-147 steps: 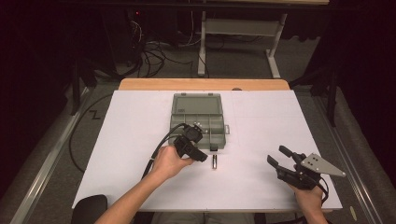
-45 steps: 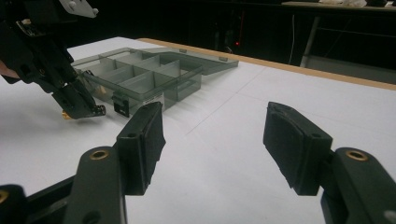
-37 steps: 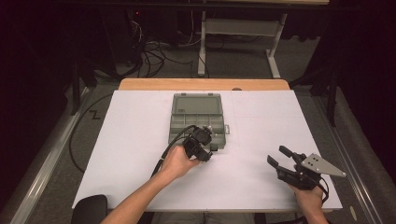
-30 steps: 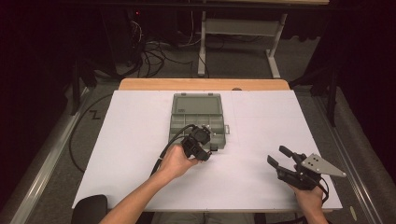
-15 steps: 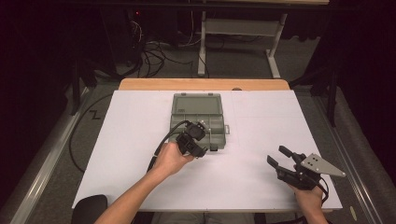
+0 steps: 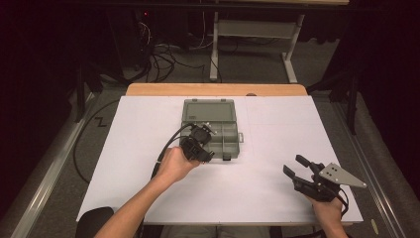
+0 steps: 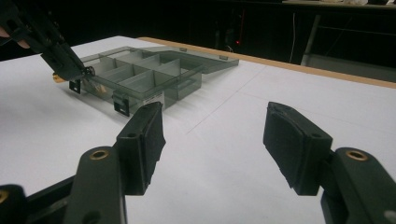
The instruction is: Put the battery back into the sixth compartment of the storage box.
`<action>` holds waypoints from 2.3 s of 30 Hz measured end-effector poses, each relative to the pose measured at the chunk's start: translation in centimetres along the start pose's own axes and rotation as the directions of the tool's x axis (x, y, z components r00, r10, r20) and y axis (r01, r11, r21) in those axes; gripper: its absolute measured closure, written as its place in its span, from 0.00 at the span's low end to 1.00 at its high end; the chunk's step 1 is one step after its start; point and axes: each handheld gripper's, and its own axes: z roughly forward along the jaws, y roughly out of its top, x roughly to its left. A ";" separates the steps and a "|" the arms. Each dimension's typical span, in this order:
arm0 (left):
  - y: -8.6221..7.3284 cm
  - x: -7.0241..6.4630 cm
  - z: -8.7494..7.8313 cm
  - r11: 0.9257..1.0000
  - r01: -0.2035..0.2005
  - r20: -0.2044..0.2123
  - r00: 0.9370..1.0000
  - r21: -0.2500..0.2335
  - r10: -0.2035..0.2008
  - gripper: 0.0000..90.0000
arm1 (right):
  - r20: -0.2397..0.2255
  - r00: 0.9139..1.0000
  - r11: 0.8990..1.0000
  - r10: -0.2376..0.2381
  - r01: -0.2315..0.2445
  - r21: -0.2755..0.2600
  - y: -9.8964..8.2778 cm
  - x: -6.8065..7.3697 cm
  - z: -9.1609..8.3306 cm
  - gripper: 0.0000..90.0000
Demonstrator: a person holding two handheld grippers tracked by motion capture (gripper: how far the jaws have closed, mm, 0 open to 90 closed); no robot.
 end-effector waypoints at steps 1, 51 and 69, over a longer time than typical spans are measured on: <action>0.1 0.1 -0.1 1.000 0.003 -0.005 1.000 0.000 -0.003 0.85 | 0.000 1.000 1.000 0.001 -0.001 0.001 0.0 0.0 0.0 0.44; 2.2 4.3 2.2 0.990 0.138 -0.072 0.988 -0.010 -0.138 0.85 | -0.008 1.000 1.000 -0.002 0.002 0.001 0.0 0.0 0.1 0.44; 1.7 4.1 1.4 0.992 0.119 -0.057 0.991 -0.041 -0.121 0.75 | 0.001 1.000 1.000 0.012 -0.012 0.001 0.0 -0.1 0.1 0.44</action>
